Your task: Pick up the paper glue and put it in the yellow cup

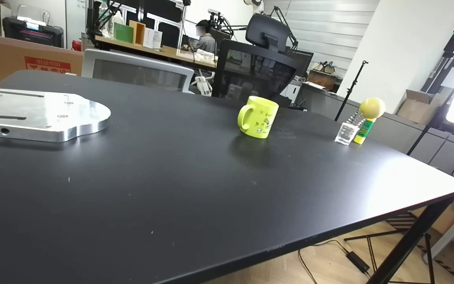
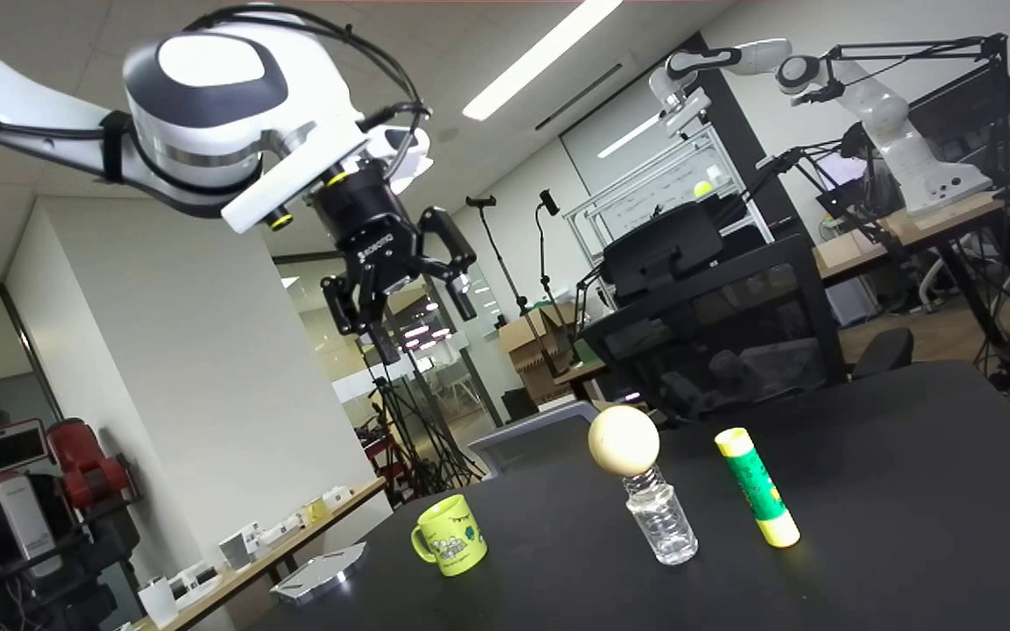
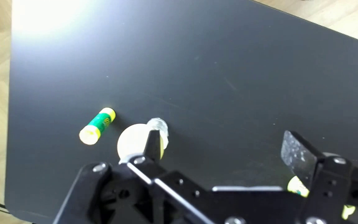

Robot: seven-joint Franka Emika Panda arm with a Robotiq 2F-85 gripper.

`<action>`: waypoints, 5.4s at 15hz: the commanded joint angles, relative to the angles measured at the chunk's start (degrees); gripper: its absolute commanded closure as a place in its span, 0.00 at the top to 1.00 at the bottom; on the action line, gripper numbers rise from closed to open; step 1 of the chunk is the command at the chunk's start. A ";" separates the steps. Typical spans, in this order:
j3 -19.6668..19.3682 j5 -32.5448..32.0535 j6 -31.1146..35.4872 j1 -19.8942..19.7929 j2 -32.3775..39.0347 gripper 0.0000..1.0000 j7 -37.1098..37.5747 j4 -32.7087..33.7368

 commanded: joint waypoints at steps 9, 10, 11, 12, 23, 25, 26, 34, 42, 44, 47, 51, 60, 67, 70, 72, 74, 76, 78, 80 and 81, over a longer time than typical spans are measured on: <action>-3.38 6.00 -1.95 -9.24 12.89 1.00 2.27 19.69; -2.76 4.43 0.27 -9.21 10.08 1.00 -0.98 15.61; -2.73 5.08 -0.17 -9.67 10.98 1.00 -0.45 16.68; -2.68 5.51 -0.35 -9.91 11.66 1.00 -0.12 17.34; -1.25 8.32 -0.47 -10.23 21.26 1.00 1.81 26.29; -0.28 9.33 0.28 -10.43 25.48 1.00 3.56 30.01; 0.42 9.65 0.35 -10.67 27.55 1.00 3.63 31.96; 4.62 8.39 4.51 -12.88 40.42 1.00 7.10 42.49; 6.49 7.51 5.15 -15.42 48.51 1.00 7.36 45.13; 6.70 7.33 5.27 -15.78 49.72 1.00 7.33 45.10; 7.02 6.85 5.89 -16.35 51.27 1.00 7.03 44.99; 7.46 6.97 6.74 -17.02 53.17 1.00 6.89 45.01; 9.16 8.09 10.10 -17.86 55.83 0.53 8.15 45.20; 9.57 8.33 7.61 -18.30 54.52 0.09 10.23 45.79; 9.26 8.02 5.31 -18.46 51.41 0.09 10.52 46.42; 9.01 7.75 4.22 -18.48 49.08 0.09 10.34 46.92; 8.97 7.68 2.71 -18.21 46.13 0.09 10.29 46.71; 8.69 6.97 0.96 -17.16 43.07 0.09 10.47 45.87; 8.72 6.13 -1.05 -15.49 40.32 0.09 10.72 44.86; 9.37 4.96 -1.98 -12.65 37.64 0.09 11.05 42.73; 9.81 4.28 -2.02 -11.10 36.50 0.09 11.20 41.77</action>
